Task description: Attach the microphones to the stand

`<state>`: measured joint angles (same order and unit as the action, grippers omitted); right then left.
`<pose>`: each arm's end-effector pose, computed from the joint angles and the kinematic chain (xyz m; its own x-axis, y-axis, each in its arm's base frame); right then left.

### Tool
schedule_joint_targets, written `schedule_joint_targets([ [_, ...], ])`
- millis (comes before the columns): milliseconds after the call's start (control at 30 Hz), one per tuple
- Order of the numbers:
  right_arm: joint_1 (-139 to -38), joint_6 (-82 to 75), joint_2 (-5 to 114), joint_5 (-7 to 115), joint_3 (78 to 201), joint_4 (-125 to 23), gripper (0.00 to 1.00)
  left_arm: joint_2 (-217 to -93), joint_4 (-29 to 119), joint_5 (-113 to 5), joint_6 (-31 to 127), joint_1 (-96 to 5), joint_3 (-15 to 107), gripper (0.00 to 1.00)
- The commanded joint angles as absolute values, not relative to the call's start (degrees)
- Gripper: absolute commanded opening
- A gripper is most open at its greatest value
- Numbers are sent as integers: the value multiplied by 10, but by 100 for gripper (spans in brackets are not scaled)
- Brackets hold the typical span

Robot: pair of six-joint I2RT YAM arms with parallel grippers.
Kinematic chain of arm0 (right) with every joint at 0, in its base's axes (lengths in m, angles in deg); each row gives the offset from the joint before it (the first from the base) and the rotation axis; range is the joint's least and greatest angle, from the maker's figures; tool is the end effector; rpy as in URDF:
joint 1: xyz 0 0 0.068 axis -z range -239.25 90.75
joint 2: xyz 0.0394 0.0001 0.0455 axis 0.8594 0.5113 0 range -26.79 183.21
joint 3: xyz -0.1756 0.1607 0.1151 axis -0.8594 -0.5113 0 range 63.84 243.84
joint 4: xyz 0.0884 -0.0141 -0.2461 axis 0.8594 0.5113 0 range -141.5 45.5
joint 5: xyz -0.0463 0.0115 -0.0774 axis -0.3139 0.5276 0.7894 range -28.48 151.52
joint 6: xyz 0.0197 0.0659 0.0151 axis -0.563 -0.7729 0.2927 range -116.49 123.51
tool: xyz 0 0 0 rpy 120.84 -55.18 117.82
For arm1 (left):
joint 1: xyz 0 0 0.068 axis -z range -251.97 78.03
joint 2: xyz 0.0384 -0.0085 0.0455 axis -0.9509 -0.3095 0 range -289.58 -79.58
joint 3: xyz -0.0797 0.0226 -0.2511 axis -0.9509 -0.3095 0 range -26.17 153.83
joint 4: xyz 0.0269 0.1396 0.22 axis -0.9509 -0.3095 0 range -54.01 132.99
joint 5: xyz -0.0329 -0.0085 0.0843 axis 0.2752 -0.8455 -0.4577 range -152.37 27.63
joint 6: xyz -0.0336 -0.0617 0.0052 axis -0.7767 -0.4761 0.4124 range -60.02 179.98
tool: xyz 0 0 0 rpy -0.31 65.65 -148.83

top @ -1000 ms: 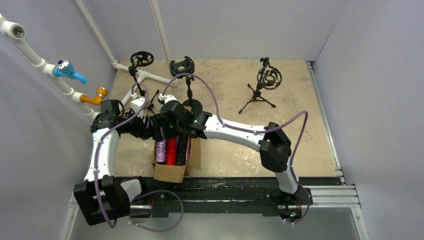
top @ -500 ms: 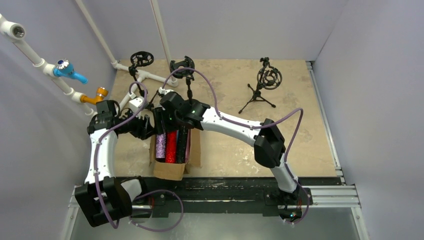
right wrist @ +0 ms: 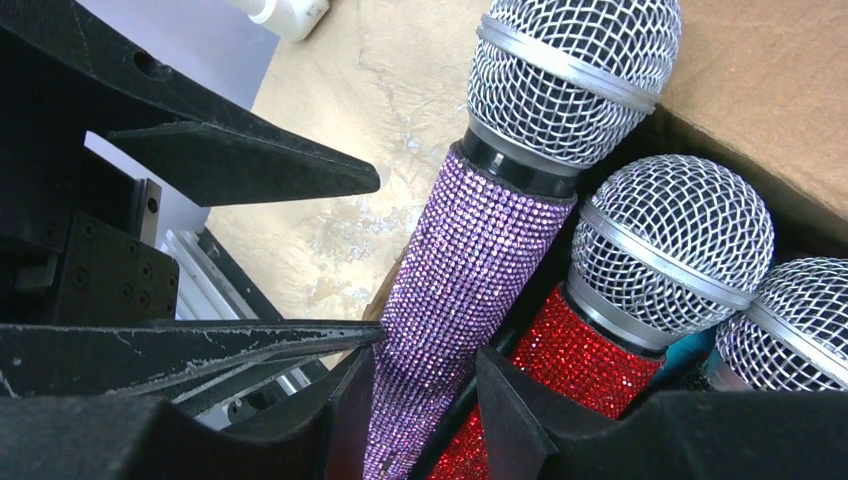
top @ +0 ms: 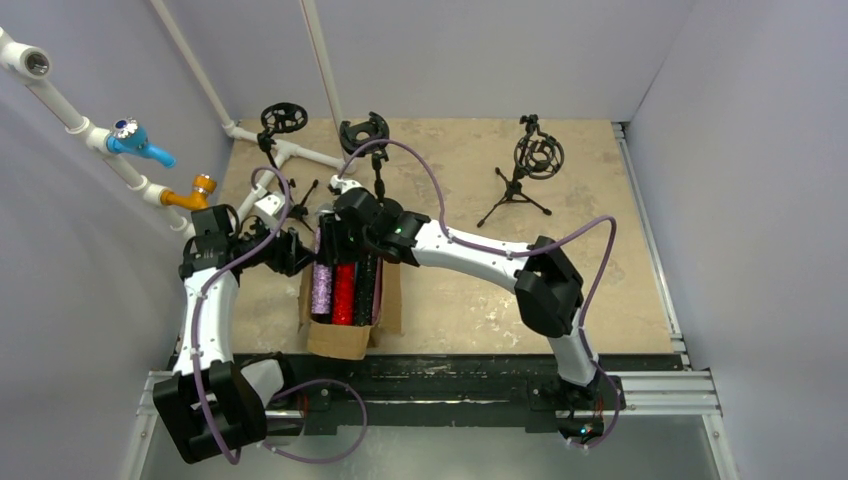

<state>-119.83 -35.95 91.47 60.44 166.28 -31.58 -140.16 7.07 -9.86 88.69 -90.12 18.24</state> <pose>0.2448 0.4363 0.2523 -0.7798 -0.0892 -0.6197 -0.4958 0.6922 0.5244 0.2176 0.0232 0.2391 -0.5262 0.1354 -0.8395 0.6001 0.7586 -0.2538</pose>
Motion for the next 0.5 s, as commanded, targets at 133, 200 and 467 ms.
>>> schedule_joint_targets([
  [133, -1192, -359, 896, 591, 1593, -459, 41, -1417, 73, -55, 917, -890, 156, 58],
  [200, -1192, -351, 895, 594, 1598, -448, 41, -1412, 61, -73, 924, -891, 164, 58],
  [467, -1189, -333, 878, 595, 1579, -461, 38, -1405, 6, -152, 943, -933, 232, 57],
])
